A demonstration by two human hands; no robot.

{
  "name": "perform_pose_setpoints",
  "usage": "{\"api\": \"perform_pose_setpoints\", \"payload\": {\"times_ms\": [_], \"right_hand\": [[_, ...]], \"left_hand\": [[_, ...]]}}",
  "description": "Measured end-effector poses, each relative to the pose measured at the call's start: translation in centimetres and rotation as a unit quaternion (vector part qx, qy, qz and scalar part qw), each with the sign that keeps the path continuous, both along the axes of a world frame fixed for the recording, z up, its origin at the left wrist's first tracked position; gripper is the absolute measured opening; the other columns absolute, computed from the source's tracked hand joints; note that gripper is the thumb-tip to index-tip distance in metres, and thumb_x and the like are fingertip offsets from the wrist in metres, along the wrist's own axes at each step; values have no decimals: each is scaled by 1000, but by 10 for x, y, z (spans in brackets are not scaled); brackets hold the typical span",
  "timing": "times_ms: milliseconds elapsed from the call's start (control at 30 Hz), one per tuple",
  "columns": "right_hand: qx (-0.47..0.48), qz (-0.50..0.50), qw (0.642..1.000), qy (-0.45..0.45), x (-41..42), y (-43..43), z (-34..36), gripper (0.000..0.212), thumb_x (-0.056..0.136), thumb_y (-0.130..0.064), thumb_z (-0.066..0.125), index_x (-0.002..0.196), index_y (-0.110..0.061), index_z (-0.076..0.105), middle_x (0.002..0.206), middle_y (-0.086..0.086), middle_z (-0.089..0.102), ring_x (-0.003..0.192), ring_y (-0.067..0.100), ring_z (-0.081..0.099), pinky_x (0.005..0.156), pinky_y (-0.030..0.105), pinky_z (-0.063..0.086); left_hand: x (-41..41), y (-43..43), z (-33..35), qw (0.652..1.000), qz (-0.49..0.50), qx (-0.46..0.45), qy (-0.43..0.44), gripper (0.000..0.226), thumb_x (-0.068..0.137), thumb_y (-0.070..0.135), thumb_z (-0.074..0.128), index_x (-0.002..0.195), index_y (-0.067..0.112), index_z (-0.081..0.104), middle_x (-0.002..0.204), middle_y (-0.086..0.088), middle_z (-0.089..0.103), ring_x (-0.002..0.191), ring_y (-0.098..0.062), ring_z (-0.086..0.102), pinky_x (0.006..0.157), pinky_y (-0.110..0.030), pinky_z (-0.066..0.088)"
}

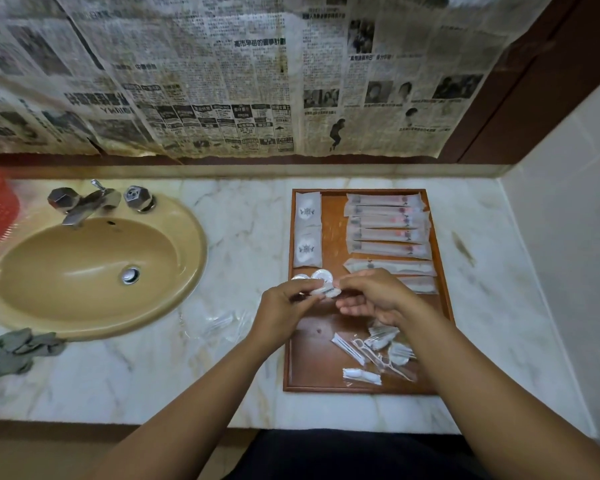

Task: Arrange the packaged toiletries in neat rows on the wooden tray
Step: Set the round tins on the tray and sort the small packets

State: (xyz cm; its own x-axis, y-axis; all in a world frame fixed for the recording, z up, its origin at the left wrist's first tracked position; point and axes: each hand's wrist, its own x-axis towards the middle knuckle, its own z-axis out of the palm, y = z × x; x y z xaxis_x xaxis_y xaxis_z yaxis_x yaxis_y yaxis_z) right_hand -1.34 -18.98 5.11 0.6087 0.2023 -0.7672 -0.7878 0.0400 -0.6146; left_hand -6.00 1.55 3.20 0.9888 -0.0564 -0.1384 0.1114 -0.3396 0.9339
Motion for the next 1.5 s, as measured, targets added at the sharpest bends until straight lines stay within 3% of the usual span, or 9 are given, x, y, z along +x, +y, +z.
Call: {"api": "perform_pose_setpoints", "payload": {"times_ms": [167,333,467,633,767,967,1067,1233,1500], "right_hand": [[-41,-27,998,-42,0,0,-5,20,90,-1,74,109,0,69,94,20,76,73,26,74,67,37,64],[-98,-3,992,-82,5,1,-13,20,89,-2,74,108,-4,71,96,19,77,78,25,75,75,40,64],[-164,43,977,-127,12,1,-22,15,91,-4,69,100,-14,75,100,12,76,87,25,75,74,42,64],[-158,68,976,-136,17,9,-22,16,98,-7,63,104,-18,73,112,10,68,99,35,70,61,38,63],[-123,31,986,-112,20,11,-21,17,100,-3,59,109,-12,70,117,13,64,100,37,71,67,43,64],[-162,60,973,-156,23,8,-25,34,84,3,76,112,-15,67,104,12,69,88,32,73,77,48,64],[-191,92,960,-183,26,10,-24,23,85,-4,79,102,-18,74,96,7,75,85,27,74,75,43,64],[-227,181,931,-221,37,15,-27,32,81,-10,84,110,-19,76,92,0,75,83,17,74,82,38,63],[-299,197,894,-269,45,24,-33,24,76,-18,89,93,-27,75,80,-9,75,77,2,70,72,22,55]], "left_hand": [[1,7,10,986,121,-103,53,13,93,23,74,104,20,80,98,8,79,97,-11,73,87,-25,56],[4,24,4,957,222,-153,105,11,96,15,69,104,12,76,87,-7,76,74,-19,71,72,-27,60],[1,36,-6,951,241,-150,125,25,99,8,62,122,18,66,91,-12,71,73,-19,70,76,-34,62],[-1,39,-10,941,252,-169,153,30,98,3,53,123,15,67,99,-16,70,76,-23,71,77,-36,61],[3,34,-8,927,247,-211,190,36,88,4,72,123,13,66,105,-15,71,84,-23,70,76,-34,59],[7,24,-13,963,190,-120,146,54,60,23,90,110,26,70,100,3,77,95,-15,73,87,-36,59],[10,22,-12,977,167,-66,117,45,71,19,91,110,26,70,99,9,76,92,-6,71,83,-24,56],[8,23,-12,989,123,56,53,33,75,32,87,102,41,69,102,16,68,83,-2,66,74,-16,52],[8,25,-20,990,102,101,-1,38,81,32,83,116,31,71,111,15,62,102,-4,57,81,-10,42]]}}
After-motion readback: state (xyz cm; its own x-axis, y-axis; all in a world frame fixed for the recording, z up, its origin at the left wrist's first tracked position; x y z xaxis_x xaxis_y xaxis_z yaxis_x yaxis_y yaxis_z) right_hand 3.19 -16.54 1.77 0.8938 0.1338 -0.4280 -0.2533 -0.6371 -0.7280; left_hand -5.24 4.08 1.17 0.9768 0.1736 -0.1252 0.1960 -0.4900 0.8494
